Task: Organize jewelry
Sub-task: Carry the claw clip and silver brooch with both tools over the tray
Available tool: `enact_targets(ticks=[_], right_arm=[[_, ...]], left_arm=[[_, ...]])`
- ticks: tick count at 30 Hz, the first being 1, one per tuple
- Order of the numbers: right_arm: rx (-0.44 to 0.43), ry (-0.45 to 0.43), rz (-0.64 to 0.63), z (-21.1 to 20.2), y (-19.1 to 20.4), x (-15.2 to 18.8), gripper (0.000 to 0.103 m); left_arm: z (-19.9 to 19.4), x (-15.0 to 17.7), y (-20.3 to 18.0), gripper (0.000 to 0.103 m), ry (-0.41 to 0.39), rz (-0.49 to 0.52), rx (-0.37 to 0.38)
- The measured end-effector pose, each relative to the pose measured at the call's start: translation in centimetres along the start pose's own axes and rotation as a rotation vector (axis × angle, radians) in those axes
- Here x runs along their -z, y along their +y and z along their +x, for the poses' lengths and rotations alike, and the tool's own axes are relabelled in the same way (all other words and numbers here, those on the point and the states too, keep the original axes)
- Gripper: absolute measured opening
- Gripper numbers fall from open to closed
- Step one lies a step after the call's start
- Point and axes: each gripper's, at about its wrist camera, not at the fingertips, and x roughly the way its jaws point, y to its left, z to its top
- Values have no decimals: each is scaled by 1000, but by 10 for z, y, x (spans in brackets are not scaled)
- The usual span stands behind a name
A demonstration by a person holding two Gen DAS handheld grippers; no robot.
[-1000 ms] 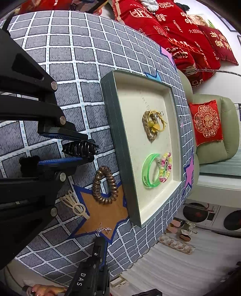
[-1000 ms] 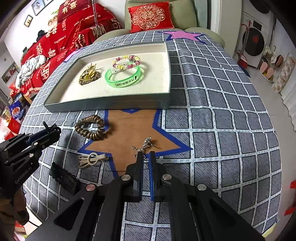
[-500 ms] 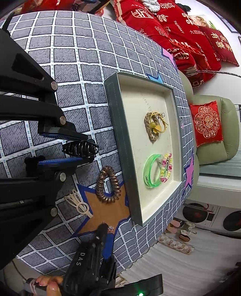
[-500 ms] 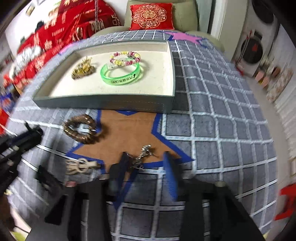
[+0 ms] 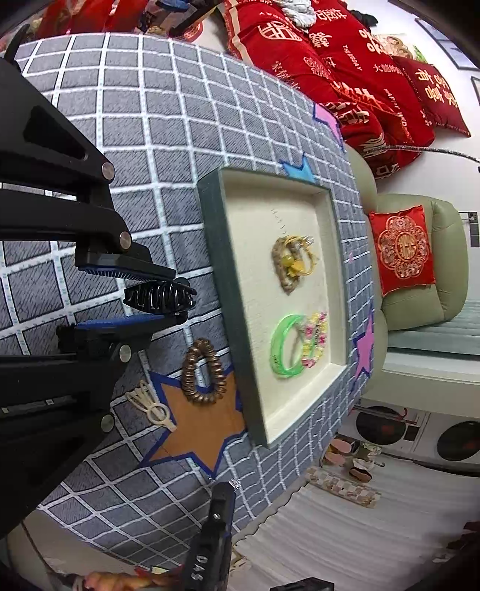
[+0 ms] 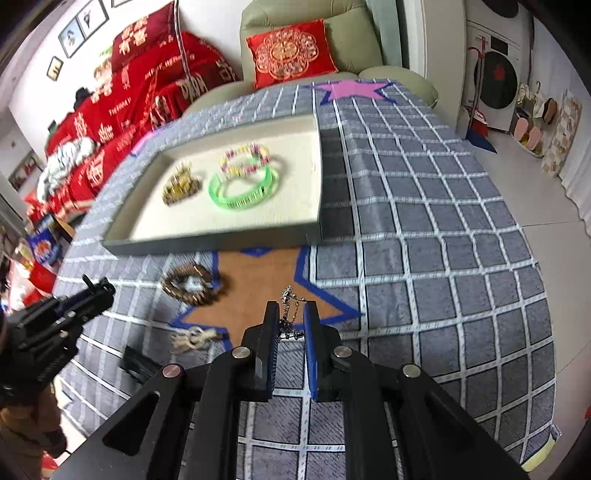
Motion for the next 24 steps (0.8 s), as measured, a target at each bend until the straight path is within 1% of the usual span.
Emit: enact_targets(ticks=[5,11,18,24], right_arm=[[-59,-32,24,-14,3,-22,14],[-85,-48,21,-11,13,-49,14],[-100,-26,29,13,18,-75,14],[-87,5,15,39,23,-92,14]], left_arm=[[-12,-16,11,25,-28,-9,-2],[-10,-38,18,25,-49,0,-26],[11,-62,31,25,-39,-37,-30],[43,-77,40,25,-3,-51,-54]])
